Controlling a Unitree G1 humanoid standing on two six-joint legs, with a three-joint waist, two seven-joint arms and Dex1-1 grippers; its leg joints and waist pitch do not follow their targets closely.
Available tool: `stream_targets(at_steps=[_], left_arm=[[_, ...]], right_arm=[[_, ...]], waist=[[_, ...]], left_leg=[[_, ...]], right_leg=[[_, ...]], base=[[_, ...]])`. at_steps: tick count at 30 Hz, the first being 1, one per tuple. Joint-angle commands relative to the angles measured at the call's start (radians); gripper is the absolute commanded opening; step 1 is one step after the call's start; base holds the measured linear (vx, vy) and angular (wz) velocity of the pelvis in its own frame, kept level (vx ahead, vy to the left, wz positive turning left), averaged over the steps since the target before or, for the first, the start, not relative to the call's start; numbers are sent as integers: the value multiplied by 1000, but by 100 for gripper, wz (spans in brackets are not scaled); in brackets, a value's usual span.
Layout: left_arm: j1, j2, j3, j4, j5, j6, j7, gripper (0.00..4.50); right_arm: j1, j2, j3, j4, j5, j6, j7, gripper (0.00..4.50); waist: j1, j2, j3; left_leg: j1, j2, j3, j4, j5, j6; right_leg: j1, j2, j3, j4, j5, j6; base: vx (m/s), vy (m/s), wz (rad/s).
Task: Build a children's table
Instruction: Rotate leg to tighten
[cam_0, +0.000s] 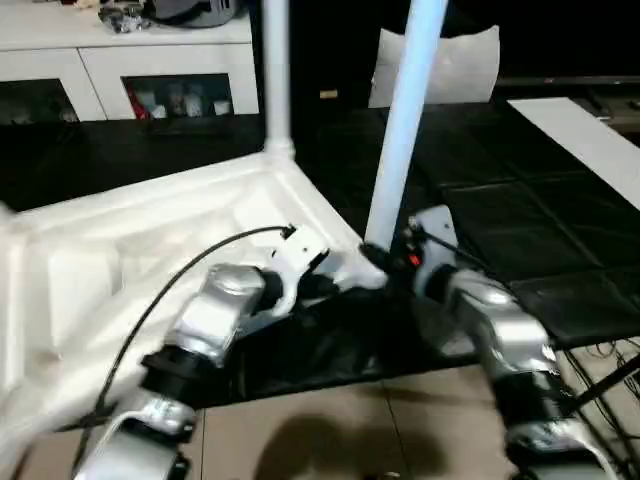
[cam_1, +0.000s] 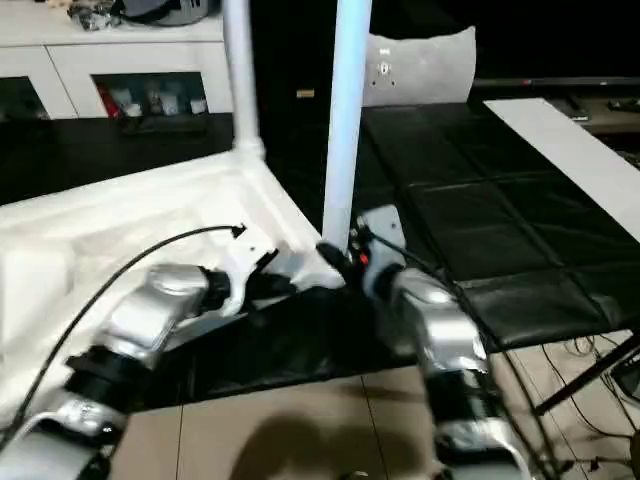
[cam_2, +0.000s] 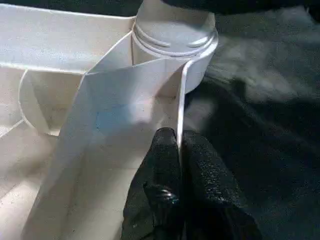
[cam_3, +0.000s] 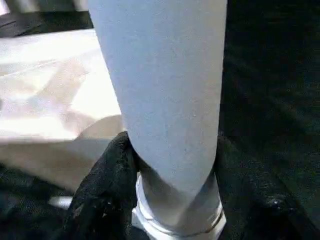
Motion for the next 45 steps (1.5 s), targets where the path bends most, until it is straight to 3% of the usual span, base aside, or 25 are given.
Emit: stream_targets(at_steps=[1,2,4,8,14,20,22,25,28,36,37,45], left_arm=[[-76,-67,19,-32,-17,-38,86,0],[-80,-76,18,-34,-11,-33,97,0],[-81,-80,6,-43,0,-29,93,0],[-67,-65,-16,-56,5,-36,63,0],[-53,-16,-34,-41,1,-67,12,0],[-42,71,-60,-2,8,-154,-121,0],[-41,119,-73,21,5,-199,-191,0],[-45,150,-85,38,4,-237,-237,0],[-47,187,-105,49,0,-291,-318,0],[-41,283,-192,42,-19,-419,-581,0],[-43,287,-197,45,-17,-428,-593,0],[-52,308,-220,51,-30,-470,-689,0]], right_arm=[[-6,83,76,62,7,-34,8,192],[-13,98,65,74,6,-54,-13,247],[-22,121,35,90,19,-72,-44,261],[-29,124,2,100,27,-107,-77,303],[-15,72,-8,87,37,-164,-6,342],[46,-78,23,-12,59,-196,227,394],[65,-165,37,-31,62,-207,340,414],[69,-220,40,-35,69,-218,419,430],[62,-276,45,-29,85,-223,516,430],[42,-373,115,-8,117,-218,774,430],[41,-379,124,-8,121,-208,799,393],[34,-419,198,-12,133,-152,961,332]], waist=[[10,-7,-75],[13,-6,-78],[16,-5,-81],[18,-3,-81],[17,-4,-77],[27,-8,-79],[36,-8,-77],[38,-11,-73],[40,-10,-70],[65,-13,-71],[68,-12,-70],[79,-16,-72]], left_leg=[[2,5,4,-66,-220,29],[1,6,5,-64,-190,36],[-3,5,6,-61,-144,54],[-6,6,8,-58,-110,82],[-6,6,8,-60,-172,70],[-6,7,9,-56,-132,97],[-4,8,10,-56,-155,99],[-3,10,10,-58,-195,85],[-1,11,8,-58,-237,67],[3,16,9,-58,-247,59],[2,17,8,-59,-245,60],[-2,18,9,-57,-236,54]], right_leg=[[53,-34,27,-70,-333,-164],[56,-33,29,-63,-268,-182],[61,-32,29,-53,-185,-205],[62,-32,29,-45,-115,-235],[62,-34,28,-56,-205,-210],[65,-33,29,-48,-144,-226],[63,-34,29,-51,-173,-221],[59,-35,30,-56,-237,-207],[54,-38,29,-63,-327,-186],[50,-39,31,-57,-326,-193],[52,-38,30,-56,-323,-195],[53,-41,31,-52,-314,-200]], base=[[0,0,0],[0,0,0],[0,0,0],[0,0,0],[0,0,0],[0,0,0],[0,0,0],[0,0,0],[0,0,0],[0,0,0],[0,0,0],[0,0,0]])
